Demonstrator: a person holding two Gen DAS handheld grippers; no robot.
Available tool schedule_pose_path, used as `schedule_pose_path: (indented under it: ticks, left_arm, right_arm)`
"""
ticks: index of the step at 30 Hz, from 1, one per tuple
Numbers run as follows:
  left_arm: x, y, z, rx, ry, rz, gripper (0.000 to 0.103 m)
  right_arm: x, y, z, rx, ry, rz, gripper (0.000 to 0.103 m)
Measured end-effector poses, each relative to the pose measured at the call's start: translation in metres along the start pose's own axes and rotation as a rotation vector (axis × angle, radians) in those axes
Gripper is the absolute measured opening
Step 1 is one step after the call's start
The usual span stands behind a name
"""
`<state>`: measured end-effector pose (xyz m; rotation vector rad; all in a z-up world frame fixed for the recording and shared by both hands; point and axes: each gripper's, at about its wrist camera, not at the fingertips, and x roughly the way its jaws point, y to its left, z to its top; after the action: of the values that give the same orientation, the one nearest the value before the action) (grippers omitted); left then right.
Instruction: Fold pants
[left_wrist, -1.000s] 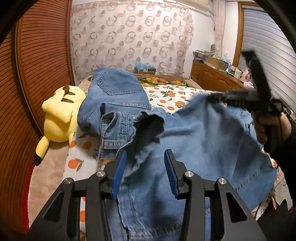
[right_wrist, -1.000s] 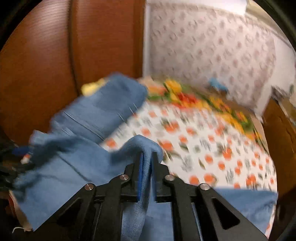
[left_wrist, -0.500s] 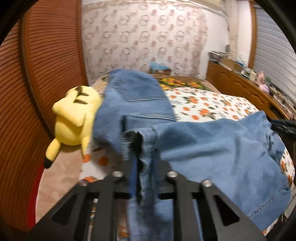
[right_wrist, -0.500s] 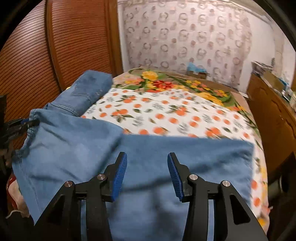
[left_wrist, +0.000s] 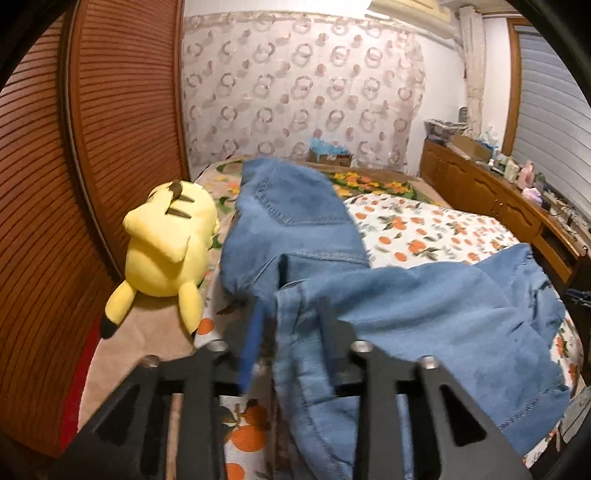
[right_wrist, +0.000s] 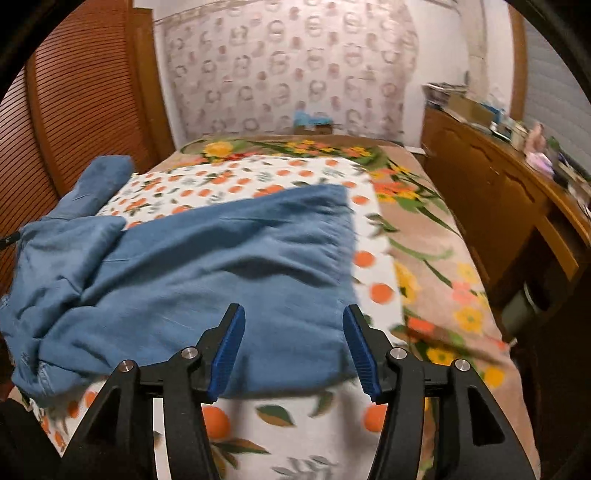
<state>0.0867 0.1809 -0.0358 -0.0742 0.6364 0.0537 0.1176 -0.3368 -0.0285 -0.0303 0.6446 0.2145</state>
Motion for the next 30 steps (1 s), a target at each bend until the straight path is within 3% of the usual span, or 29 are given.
schedule_pose_path:
  ticks: [1,3,7,15,20,25,27,30]
  left_arm:
    - [-0.005,-0.003,0.001,0.002,-0.013,-0.013,0.046]
    - [-0.011,-0.01,0.002,0.012,-0.028,-0.031,0.048]
    - [-0.02,-0.027,0.002,0.035,-0.047,-0.084,0.073]
    - [-0.026,-0.07,-0.005,0.085,-0.037,-0.175,0.075]
    - [-0.024,-0.089,-0.011,0.11,-0.019,-0.194,0.075]
    - [-0.025,-0.097,-0.014,0.12,-0.01,-0.204,0.075]
    - [-0.026,-0.098,-0.014,0.123,-0.011,-0.201,0.075]
    - [-0.025,-0.098,-0.014,0.122,-0.01,-0.2,0.075]
  right_arm:
    - [0.002,-0.004,-0.002,0.013,0.004,-0.005,0.057]
    - [0.007,-0.005,-0.005,0.033,0.02,-0.019,0.057]
    - [0.014,-0.01,-0.009,0.068,0.038,-0.026,0.057]
    - [0.009,-0.006,-0.009,0.07,0.056,-0.023,0.057]
    - [0.008,-0.003,-0.008,0.049,0.053,-0.028,0.057]
    - [0.008,-0.003,-0.01,0.026,0.051,-0.038,0.041]
    - [0.008,-0.003,-0.01,0.019,0.051,-0.039,0.026]
    - [0.005,-0.006,-0.011,0.021,0.043,0.01,0.019]
